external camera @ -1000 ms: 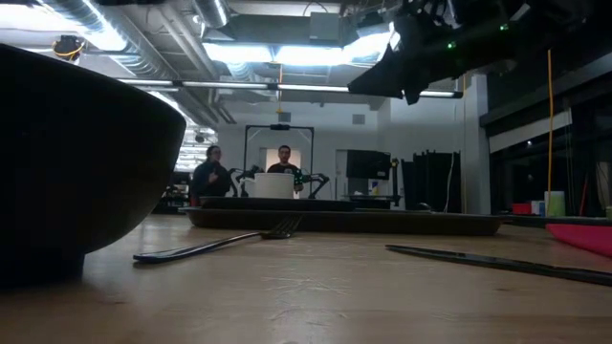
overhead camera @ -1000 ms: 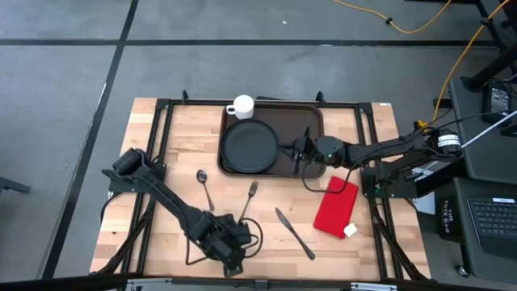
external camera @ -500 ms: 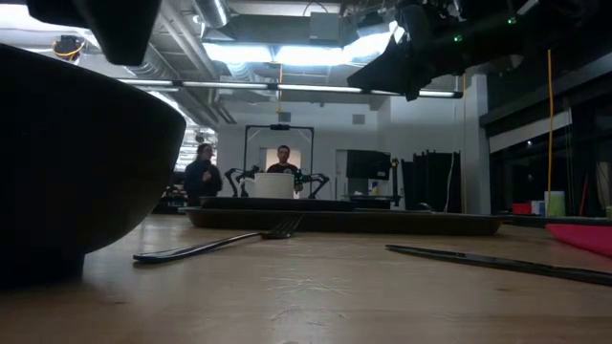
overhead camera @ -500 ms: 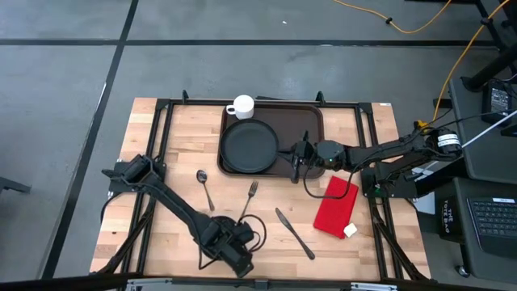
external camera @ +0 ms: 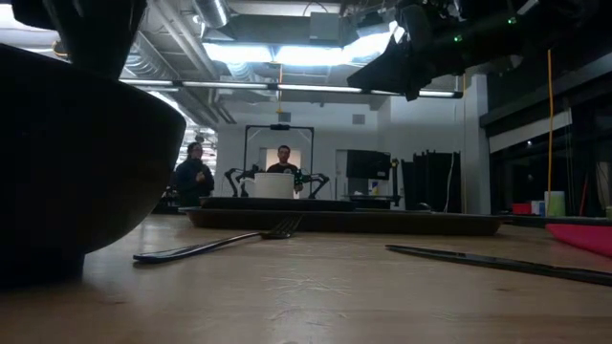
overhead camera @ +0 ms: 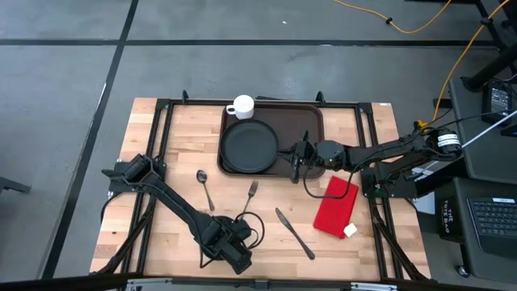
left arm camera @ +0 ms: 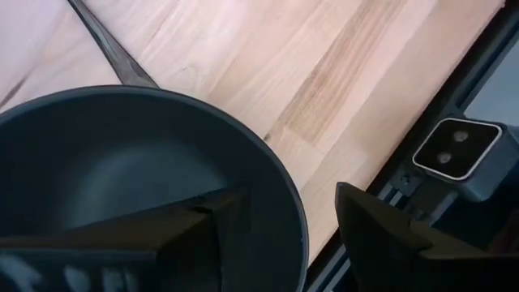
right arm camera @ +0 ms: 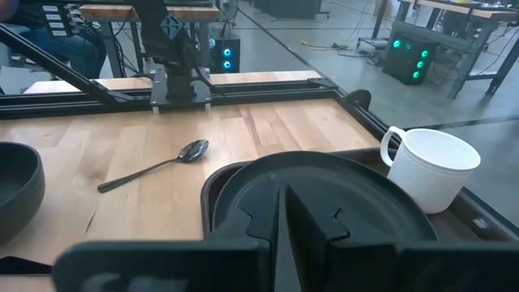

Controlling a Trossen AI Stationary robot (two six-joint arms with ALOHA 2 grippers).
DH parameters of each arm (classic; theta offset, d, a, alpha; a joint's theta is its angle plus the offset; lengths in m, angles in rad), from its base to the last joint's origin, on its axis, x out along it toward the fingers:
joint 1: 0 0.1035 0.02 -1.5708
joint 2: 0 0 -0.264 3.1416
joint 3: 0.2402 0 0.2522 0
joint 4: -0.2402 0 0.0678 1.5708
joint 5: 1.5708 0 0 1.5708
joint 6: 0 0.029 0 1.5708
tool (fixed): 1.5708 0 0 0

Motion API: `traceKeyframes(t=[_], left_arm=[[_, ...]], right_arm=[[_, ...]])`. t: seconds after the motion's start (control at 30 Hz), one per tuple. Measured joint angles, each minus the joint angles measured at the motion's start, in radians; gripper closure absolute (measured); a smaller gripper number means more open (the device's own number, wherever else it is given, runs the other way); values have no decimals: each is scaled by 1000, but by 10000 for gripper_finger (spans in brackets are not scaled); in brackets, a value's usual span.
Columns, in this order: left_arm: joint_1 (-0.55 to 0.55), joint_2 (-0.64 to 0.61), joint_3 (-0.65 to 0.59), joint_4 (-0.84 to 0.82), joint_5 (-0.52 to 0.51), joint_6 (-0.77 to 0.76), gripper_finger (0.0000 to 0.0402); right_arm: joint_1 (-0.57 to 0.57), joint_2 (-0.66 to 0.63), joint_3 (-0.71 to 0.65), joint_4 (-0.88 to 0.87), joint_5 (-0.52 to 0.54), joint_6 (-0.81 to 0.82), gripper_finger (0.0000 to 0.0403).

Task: Set up tray
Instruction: Put the black bowl on the black plate on the brown serving tray

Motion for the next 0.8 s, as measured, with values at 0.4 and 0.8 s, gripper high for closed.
traceKeyframes(t=[0.4,0.8], left_arm=[[-5,16,0,1,5,0,233],[-10,83,-2,1,130,2,233]], right_arm=[[0,0,0,-1,0,0,373],[0,0,0,-2,0,0,373]])
